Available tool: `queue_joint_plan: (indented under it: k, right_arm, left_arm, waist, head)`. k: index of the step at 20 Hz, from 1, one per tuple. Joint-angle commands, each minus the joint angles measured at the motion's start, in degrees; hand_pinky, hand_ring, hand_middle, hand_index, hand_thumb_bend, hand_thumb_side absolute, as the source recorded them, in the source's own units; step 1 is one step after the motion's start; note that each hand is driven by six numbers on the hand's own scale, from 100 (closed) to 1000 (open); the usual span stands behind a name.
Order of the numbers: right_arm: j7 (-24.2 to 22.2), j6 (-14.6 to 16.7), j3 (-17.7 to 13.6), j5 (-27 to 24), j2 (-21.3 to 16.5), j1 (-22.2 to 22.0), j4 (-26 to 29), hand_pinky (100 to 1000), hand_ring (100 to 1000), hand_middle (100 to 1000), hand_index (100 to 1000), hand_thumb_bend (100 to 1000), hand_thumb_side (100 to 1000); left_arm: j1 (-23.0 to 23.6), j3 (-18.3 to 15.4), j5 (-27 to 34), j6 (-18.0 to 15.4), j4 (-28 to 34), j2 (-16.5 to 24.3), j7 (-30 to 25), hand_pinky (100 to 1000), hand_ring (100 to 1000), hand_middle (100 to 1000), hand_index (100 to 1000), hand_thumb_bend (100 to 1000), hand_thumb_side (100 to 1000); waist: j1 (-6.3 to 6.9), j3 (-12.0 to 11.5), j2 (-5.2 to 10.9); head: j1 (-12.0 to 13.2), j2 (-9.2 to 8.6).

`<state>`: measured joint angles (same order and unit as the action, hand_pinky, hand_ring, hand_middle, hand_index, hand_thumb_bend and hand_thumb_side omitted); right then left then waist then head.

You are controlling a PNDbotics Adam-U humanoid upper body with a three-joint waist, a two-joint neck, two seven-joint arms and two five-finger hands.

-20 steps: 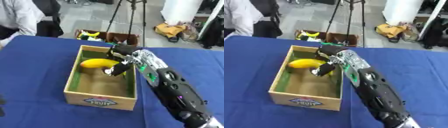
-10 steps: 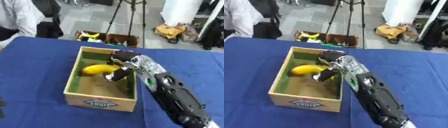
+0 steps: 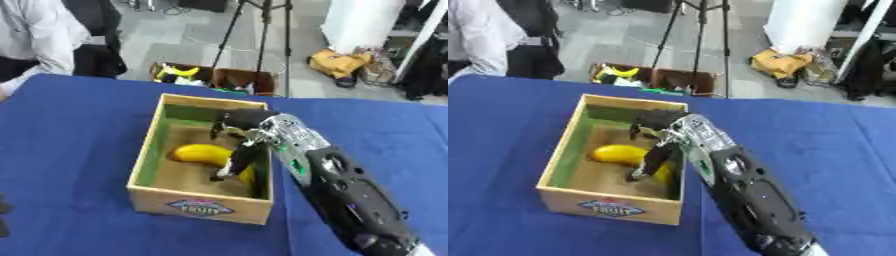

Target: Pick up objects on the table and place them in the box.

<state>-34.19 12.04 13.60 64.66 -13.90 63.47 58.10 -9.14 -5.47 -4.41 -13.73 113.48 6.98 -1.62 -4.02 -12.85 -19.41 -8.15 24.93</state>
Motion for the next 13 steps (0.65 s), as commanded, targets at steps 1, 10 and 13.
queue_joint_plan:
  k: [1, 10, 13]
  right_arm:
    - [-0.13, -0.60, -1.77, -2.70, -1.51, 1.61, 4.05, 656, 877, 839, 857, 881, 698]
    - [9.10, -7.70, -8.20, -18.36, -5.97, 2.19, 20.45, 651, 794, 763, 849, 606, 1000]
    - [13.77, -11.96, -9.33, -24.49, -7.50, 1.34, 25.96, 640, 780, 751, 845, 529, 1000]
  left_arm:
    - [-0.25, 0.11, 0.00, 0.03, 1.12, 0.27, -0.09, 323, 511, 529, 684, 100, 963]
    - [0.29, -0.12, 0.07, -0.08, 1.12, 0.57, 0.30, 323, 510, 529, 685, 100, 963]
    - [0.50, -0.12, 0.10, -0.17, 1.12, 0.64, 0.41, 323, 510, 528, 684, 100, 962]
  waist:
    - [0.55, 0.11, 1.37]
    - [1.13, 0.47, 2.24]
    - [1.54, 0.68, 2.45]
  head:
    - [0.41, 0.38]
    - [2.22, 2.11]
    - [2.68, 2.37]
